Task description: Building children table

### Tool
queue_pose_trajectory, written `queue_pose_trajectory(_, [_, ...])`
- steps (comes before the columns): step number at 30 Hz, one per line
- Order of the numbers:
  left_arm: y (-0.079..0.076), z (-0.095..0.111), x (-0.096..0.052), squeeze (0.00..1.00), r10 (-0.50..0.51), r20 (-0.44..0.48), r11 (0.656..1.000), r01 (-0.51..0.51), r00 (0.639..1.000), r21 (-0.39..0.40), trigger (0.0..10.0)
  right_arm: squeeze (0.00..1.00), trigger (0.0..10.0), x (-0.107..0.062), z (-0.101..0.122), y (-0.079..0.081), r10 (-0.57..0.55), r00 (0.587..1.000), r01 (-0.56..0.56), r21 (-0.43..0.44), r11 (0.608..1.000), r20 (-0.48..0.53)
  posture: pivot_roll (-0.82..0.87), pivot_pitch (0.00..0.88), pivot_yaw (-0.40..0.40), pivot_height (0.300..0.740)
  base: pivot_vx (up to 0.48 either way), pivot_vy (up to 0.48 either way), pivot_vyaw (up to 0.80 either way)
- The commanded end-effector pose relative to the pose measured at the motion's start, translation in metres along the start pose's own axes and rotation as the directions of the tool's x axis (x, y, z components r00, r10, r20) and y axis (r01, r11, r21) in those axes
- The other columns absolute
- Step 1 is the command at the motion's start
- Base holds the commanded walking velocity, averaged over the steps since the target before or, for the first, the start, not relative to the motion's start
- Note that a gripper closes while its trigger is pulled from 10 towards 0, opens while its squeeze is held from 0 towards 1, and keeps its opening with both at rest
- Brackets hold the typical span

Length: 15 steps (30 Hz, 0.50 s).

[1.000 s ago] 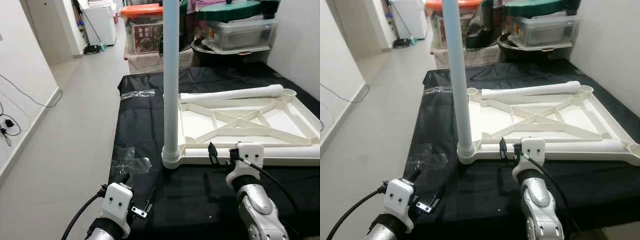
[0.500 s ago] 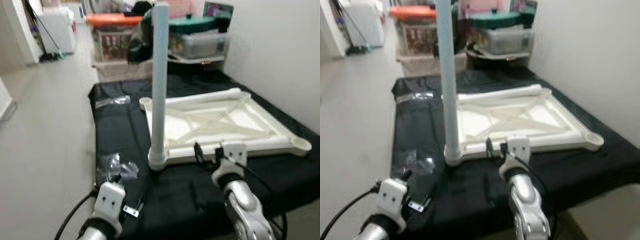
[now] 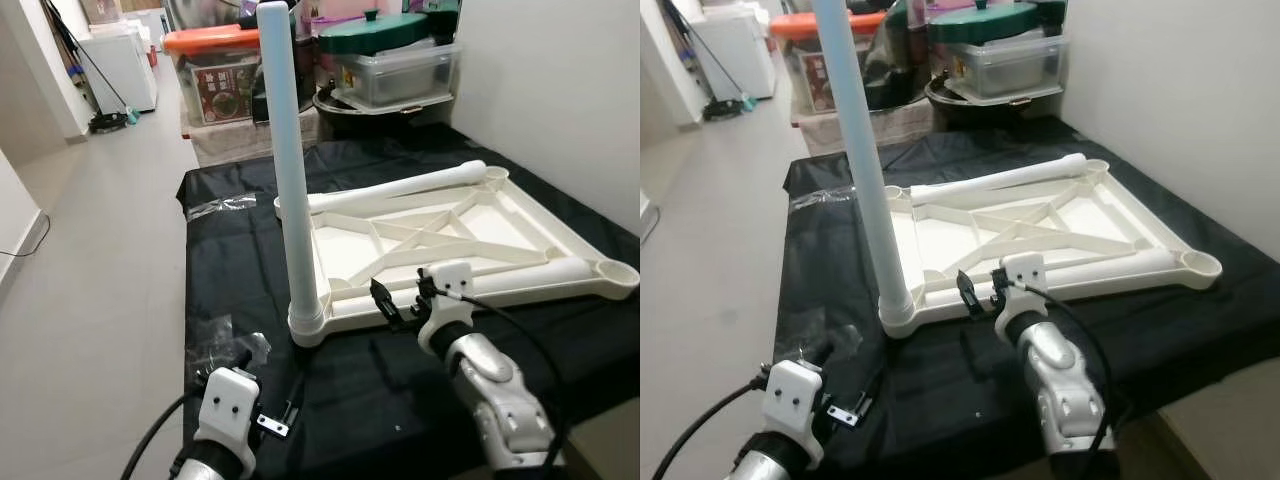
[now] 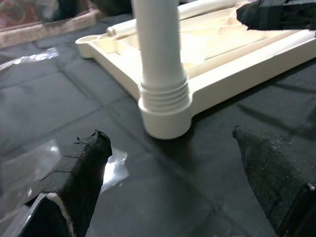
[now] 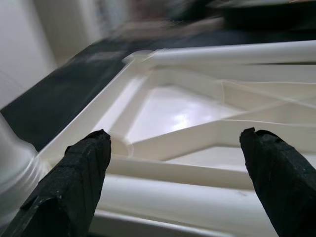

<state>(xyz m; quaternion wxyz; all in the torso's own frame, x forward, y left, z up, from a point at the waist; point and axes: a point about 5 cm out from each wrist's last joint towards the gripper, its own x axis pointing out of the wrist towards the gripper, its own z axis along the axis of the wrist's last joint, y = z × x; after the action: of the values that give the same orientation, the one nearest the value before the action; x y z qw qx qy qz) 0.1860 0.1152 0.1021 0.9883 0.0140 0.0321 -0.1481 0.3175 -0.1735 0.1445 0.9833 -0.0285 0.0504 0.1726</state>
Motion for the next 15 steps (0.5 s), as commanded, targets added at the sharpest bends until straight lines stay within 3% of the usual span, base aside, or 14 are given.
queue_pose_trajectory(1, [0.004,0.001,-0.003,0.0,0.022,-0.005,1.0,-0.022,1.0,0.011,10.0,0.0,10.0,0.002,-0.002,-0.004,0.042,0.999,-0.042,0.014,0.999,-0.004,-0.01,0.01,0.014,0.74,0.0,0.0,0.0])
queue_pose_trajectory(7, [0.005,0.0,-0.01,0.0,0.034,-0.014,0.999,-0.034,0.999,0.014,10.0,0.0,10.0,0.005,0.009,-0.036,0.136,0.987,-0.142,-0.076,0.987,-0.08,0.0,0.02,0.01,0.74,0.0,0.0,0.0])
queue_pose_trajectory(13, [0.004,0.0,-0.011,0.0,0.032,-0.015,0.999,-0.032,0.999,0.013,10.0,0.0,10.0,0.002,0.02,-0.047,0.25,0.962,-0.261,-0.106,0.959,-0.108,0.0,0.018,0.015,0.74,0.0,0.0,0.0])
queue_pose_trajectory(14, [0.005,0.001,-0.013,0.0,0.036,-0.008,0.999,-0.036,0.999,0.015,10.0,1.0,10.0,0.001,0.028,-0.045,0.328,0.94,-0.335,-0.082,0.939,-0.091,0.0,0.018,0.022,0.74,0.0,0.0,0.0])
queue_pose_trajectory(15, [0.005,0.001,-0.013,0.0,0.036,-0.008,0.999,-0.036,0.999,0.015,10.0,1.0,10.0,0.001,0.028,-0.045,0.328,0.94,-0.335,-0.082,0.939,-0.091,0.0,0.018,0.022,0.74,0.0,0.0,0.0])
